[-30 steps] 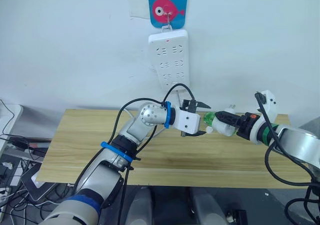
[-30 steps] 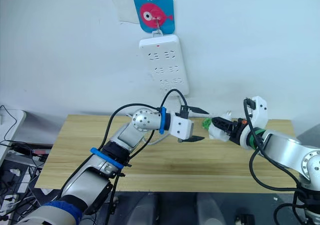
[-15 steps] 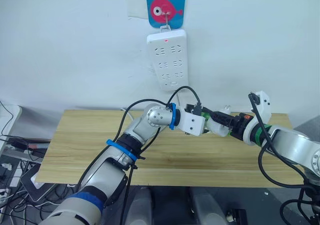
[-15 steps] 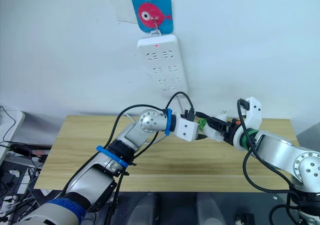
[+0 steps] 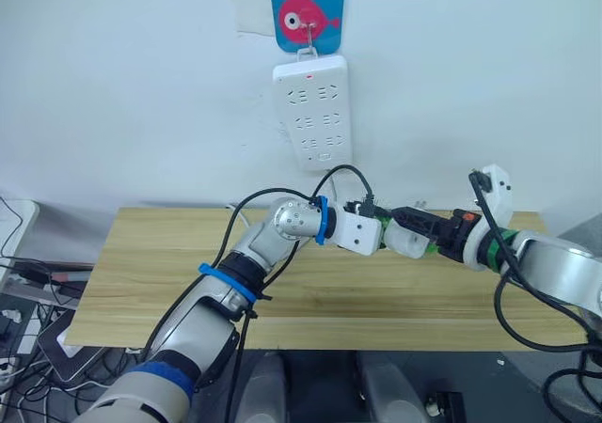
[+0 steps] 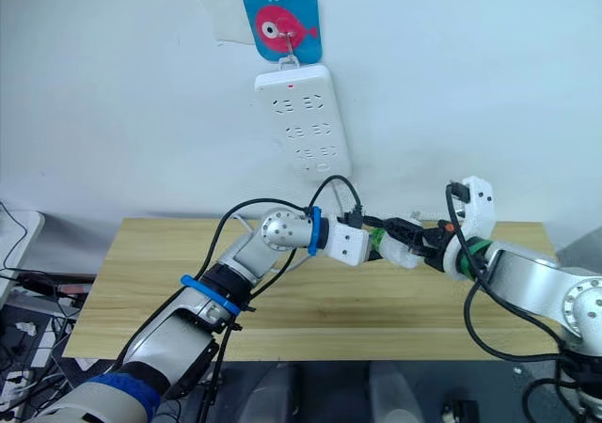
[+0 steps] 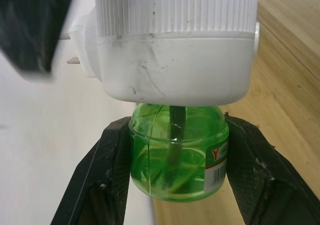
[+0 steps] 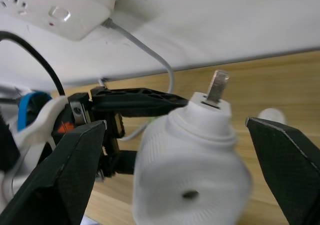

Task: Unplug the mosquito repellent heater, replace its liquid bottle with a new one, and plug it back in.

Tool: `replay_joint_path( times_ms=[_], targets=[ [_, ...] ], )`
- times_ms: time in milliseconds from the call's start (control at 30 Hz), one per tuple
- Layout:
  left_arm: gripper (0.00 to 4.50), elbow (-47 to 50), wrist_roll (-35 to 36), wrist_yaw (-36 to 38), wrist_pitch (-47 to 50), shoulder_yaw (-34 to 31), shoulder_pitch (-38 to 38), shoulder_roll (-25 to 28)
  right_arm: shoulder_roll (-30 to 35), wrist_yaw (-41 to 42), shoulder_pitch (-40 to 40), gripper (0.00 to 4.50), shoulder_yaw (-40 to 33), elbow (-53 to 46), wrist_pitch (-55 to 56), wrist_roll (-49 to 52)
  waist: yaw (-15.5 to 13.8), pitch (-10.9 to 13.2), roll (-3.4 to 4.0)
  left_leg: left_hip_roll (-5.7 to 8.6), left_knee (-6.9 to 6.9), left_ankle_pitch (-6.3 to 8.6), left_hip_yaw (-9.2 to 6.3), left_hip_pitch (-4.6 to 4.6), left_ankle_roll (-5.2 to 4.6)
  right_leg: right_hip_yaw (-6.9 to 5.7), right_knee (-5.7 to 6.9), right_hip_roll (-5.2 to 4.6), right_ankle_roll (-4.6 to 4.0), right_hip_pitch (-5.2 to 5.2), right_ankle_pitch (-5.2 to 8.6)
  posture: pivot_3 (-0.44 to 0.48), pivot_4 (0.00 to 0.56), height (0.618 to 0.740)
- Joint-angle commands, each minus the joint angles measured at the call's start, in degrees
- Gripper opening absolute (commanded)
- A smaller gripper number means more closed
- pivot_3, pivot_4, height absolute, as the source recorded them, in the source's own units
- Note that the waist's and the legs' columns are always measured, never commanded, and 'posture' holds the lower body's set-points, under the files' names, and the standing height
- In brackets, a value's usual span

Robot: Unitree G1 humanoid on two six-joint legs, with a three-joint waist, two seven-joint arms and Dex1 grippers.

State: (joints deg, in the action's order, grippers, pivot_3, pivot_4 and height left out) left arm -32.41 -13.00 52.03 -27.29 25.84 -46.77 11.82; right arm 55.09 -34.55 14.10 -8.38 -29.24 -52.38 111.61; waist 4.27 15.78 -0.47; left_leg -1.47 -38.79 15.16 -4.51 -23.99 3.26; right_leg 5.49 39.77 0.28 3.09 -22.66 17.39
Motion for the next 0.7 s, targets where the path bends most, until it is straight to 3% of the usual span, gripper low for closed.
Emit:
replay_joint_path(
  times_ms=[33,133,267,500,700],
  targets=[
    [2.26,-0.8,8.3,0.5,3.2,-4.3,1.7,-3.8,5.1,3.9,-4.4,4.5,-6.5,-8.2,0.3,-0.1,0.0,0.0,-0.01,0.0,0.0,0.0,-0.01,-0.04,0.0,-0.02,-0.02,0.0,0.0,0.0,0.0,-0.126,0.219,0.74],
    [2.26,-0.5,14.0,0.1,8.5,-7.8,3.1,-7.6,3.6,4.6,-10.1,4.5,-10.8,-15.7,4.0,-7.8,0.2,0.0,-0.02,0.01,-0.01,0.0,-0.05,-0.09,0.0,-0.07,-0.06,0.03,0.0,0.0,0.0,-0.146,0.208,0.74],
    [2.26,0.9,18.0,-0.8,12.3,-10.4,5.0,-11.2,-1.8,6.4,-15.5,4.5,-10.5,-23.4,8.8,-21.5,0.6,-0.1,-0.03,0.11,-0.07,-0.01,0.0,-0.02,0.02,0.0,0.08,0.04,0.01,-0.01,0.0,-0.171,0.193,0.74],
    [2.26,3.7,20.8,-1.6,12.9,-11.1,8.9,-14.7,-13.1,8.2,-18.6,4.5,-1.7,-28.8,14.8,-47.5,1.2,-1.2,0.14,0.13,-0.05,-0.05,0.03,0.11,0.09,0.05,0.12,0.24,0.02,-0.01,0.0,-0.196,0.174,0.74],
    [2.26,7.3,21.8,-4.3,15.5,-11.3,11.0,-17.0,-22.4,11.1,-16.3,4.5,6.6,-26.3,17.7,-60.4,1.9,-2.0,0.27,0.12,-0.02,-0.1,0.03,0.12,0.18,0.06,0.11,0.28,0.02,0.0,0.01,-0.193,0.163,0.74]
  ],
)
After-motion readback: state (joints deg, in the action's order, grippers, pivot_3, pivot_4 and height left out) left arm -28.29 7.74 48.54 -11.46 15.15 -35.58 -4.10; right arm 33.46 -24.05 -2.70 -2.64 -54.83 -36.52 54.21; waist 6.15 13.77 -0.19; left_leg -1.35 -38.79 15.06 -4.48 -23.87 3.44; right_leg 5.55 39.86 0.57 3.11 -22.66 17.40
